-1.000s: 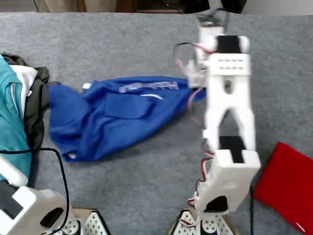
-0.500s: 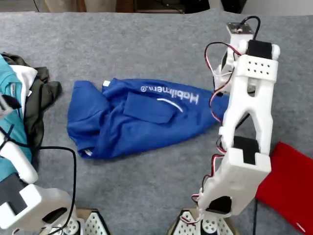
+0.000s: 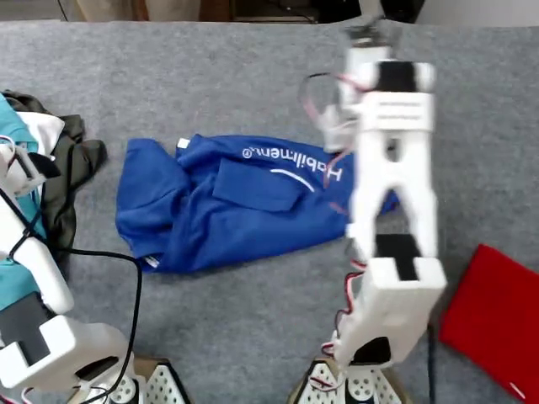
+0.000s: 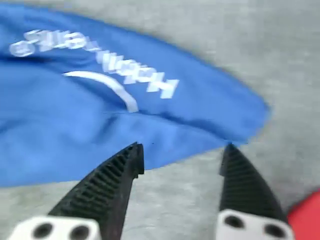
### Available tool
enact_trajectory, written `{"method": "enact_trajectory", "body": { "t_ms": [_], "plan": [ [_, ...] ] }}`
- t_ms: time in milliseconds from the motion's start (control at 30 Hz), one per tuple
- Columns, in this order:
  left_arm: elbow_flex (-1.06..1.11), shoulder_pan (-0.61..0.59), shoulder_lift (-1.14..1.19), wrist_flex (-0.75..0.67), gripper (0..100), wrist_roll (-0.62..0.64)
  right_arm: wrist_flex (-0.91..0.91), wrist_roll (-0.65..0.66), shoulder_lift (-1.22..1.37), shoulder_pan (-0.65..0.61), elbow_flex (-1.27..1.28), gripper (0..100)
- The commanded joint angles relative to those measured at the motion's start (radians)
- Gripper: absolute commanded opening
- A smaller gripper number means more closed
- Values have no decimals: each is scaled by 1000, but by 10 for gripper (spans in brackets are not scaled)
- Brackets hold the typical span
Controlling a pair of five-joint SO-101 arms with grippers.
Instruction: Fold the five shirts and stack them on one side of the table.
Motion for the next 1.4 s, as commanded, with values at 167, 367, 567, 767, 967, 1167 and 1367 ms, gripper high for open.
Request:
{"method": "enact_trajectory", "body": {
  "t_ms": [167,367,567,767,967,1167,1367],
  "plan": [
    [63,15,-42,3,300,9,-34,-325,59,-214,107,55],
    [117,17,-39,2,300,9,12,-436,153,-180,143,203],
    [150,11,-44,2,300,8,-6,-509,174,-214,148,234],
    [143,9,-44,2,300,2,-46,-603,231,-295,154,148],
    [150,9,-44,2,300,2,-55,-603,337,-294,145,117],
    [150,8,-44,2,300,2,-49,-600,315,-222,113,117],
    [150,9,-44,2,300,0,-54,-600,278,-180,113,118]
  ]
}}
